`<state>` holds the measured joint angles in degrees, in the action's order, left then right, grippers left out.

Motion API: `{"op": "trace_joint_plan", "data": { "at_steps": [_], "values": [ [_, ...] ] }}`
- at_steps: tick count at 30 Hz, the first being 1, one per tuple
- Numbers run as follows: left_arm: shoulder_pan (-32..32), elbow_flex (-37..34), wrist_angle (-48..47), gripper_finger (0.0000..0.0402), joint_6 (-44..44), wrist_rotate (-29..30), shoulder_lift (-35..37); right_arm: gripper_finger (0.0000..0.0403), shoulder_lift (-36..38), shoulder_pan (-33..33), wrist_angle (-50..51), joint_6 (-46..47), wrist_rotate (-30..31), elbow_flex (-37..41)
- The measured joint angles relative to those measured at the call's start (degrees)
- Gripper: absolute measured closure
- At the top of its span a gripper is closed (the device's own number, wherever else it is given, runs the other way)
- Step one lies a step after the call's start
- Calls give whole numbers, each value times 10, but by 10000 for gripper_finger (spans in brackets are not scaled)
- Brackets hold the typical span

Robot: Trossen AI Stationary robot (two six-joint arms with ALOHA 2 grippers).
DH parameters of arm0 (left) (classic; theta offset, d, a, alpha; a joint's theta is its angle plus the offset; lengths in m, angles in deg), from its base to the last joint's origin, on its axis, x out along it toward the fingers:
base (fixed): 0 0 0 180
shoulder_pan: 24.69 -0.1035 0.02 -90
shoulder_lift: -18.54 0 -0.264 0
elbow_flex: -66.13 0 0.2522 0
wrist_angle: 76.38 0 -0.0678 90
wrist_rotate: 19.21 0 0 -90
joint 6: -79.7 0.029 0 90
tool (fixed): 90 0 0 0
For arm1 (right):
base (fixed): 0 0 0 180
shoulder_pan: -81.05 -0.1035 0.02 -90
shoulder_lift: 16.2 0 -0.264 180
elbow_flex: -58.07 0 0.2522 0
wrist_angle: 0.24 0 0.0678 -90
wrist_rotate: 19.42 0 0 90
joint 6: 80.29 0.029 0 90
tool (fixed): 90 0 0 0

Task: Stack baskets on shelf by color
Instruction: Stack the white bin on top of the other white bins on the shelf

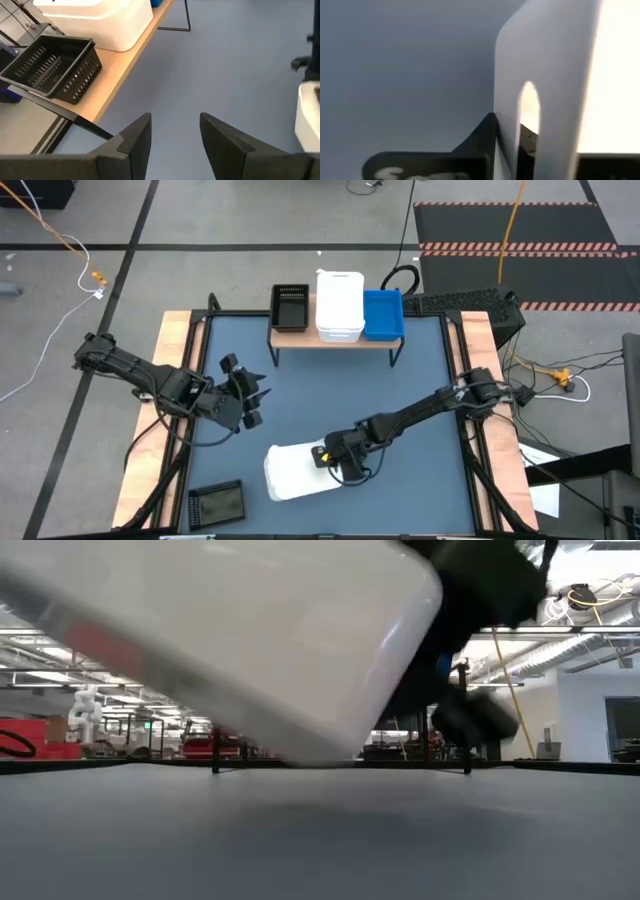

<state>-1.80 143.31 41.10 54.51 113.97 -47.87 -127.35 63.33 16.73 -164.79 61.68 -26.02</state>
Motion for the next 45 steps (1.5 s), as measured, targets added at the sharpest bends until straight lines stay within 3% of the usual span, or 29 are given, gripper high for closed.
{"op": "trace_joint_plan", "data": {
  "at_steps": [5, 9, 13, 16, 19, 24, 26, 30, 33, 36, 45],
  "values": [
    [0, 0, -7, 231, -7, 0, 0, 399, 84, -12, 24, 194, 50, 1],
    [0, 0, -7, 231, -9, 19, 0, 400, 183, -26, 7, 343, 193, -17],
    [-2, 0, -4, 231, -10, 33, 0, 401, 269, -7, 17, 357, 368, -47],
    [-8, 0, 15, 231, -8, 33, 0, 401, 310, 32, 23, 348, 433, -89],
    [-15, 0, 42, 231, 9, 33, 0, 402, 319, 99, 107, 428, 410, -162],
    [-26, 0, 73, 231, 38, 32, 0, 402, 256, 227, 368, 610, 270, -309],
    [-32, 0, 73, 231, 43, 32, 0, 402, 226, 263, 432, 638, 237, -359],
    [-49, 0, 71, 231, 46, 32, 0, 402, 177, 315, 516, 638, 227, -448],
    [-63, 0, 71, 231, 54, 29, 0, 402, 131, 353, 585, 648, 133, -505],
    [-74, 0, 71, 231, 55, 29, 0, 402, 94, 379, 634, 663, 68, -531],
    [-98, -13, 69, 231, 60, 5, 0, 403, 58, 411, 676, 674, 72, -535]
  ]
}}
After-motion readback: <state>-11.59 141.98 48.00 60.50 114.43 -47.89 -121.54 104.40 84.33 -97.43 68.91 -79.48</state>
